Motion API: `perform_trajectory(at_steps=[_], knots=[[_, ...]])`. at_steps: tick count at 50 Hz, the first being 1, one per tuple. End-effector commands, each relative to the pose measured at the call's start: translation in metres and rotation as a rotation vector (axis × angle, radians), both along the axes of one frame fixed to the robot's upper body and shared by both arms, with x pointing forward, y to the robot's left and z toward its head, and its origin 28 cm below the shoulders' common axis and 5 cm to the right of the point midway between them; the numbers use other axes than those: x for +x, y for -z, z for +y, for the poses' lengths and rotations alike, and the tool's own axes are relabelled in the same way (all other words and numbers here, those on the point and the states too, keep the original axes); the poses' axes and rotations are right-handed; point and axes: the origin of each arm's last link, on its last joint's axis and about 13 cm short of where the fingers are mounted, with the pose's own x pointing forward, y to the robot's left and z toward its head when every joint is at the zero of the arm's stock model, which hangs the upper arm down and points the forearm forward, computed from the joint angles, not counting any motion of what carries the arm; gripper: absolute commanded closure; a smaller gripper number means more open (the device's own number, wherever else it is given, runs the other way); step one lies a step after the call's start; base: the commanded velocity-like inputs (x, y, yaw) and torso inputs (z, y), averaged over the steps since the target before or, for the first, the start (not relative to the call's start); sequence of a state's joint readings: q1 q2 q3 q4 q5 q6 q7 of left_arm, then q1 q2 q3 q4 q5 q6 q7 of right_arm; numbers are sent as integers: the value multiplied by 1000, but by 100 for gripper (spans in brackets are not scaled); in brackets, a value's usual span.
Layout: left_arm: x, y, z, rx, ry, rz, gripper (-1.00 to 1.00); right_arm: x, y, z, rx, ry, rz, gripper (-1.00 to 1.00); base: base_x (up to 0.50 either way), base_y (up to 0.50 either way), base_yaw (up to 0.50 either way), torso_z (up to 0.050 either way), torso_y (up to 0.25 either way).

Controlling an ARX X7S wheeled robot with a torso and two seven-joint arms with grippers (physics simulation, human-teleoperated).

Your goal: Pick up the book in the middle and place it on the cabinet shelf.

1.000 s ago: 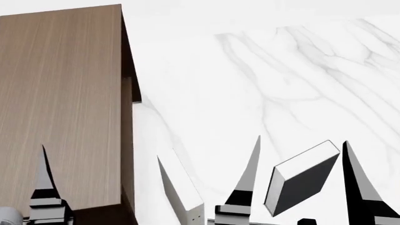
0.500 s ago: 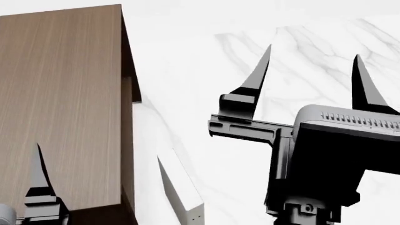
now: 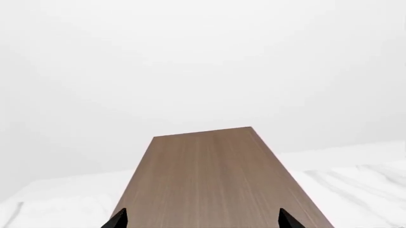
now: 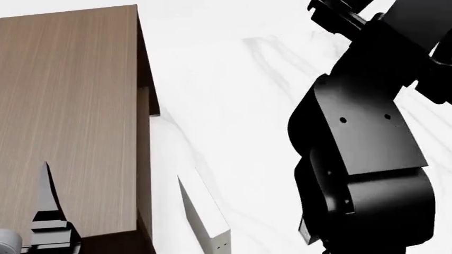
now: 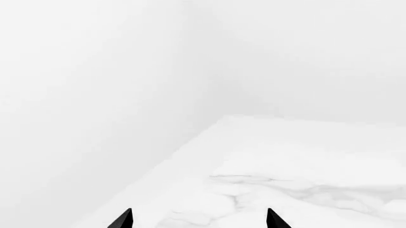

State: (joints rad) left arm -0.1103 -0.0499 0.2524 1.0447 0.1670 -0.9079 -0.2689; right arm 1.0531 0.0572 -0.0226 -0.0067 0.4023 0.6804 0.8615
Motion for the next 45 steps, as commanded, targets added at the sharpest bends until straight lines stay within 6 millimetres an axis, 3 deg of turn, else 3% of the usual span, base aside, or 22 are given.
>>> perform_trajectory(at_steps=[1, 3, 9, 13, 25, 45], knots=[[1, -3, -1, -27, 57, -41, -100, 34, -5, 5, 132, 192, 121, -100, 0, 0, 0, 0, 0], [1, -2, -2, -25, 59, -38, -100, 39, -5, 6, 67, 304, 168, -100, 0, 0, 0, 0, 0], [1, -2, -2, -26, 64, -39, -100, 50, 3, 16, 119, 376, 269, -100, 0, 0, 0, 0, 0], [1, -2, -3, -26, 68, -38, -100, 54, -3, 21, 147, 427, 304, -100, 0, 0, 0, 0, 0], [0, -3, -2, -34, 71, -39, -100, 58, -4, 31, 223, 459, 482, -100, 0, 0, 0, 0, 0], [0, -3, -1, -41, 66, -42, -100, 58, 27, 33, 336, 422, 652, -100, 0, 0, 0, 0, 0]])
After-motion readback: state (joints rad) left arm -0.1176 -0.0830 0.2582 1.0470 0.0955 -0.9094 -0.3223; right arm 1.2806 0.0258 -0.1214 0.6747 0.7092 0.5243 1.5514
